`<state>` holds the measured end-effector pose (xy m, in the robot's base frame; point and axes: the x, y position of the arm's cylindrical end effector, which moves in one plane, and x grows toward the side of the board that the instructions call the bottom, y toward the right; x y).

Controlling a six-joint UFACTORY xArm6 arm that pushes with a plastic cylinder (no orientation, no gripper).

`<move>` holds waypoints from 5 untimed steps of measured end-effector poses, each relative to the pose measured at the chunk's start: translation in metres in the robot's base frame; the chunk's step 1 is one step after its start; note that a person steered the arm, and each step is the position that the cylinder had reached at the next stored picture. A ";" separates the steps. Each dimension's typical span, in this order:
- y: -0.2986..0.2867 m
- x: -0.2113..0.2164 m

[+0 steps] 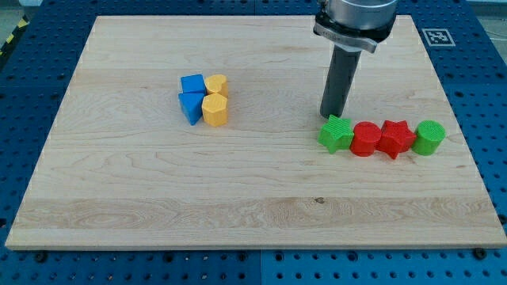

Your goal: Move the green star slightly to the down

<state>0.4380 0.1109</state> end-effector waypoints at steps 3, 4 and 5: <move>0.019 -0.001; 0.029 -0.001; 0.033 0.007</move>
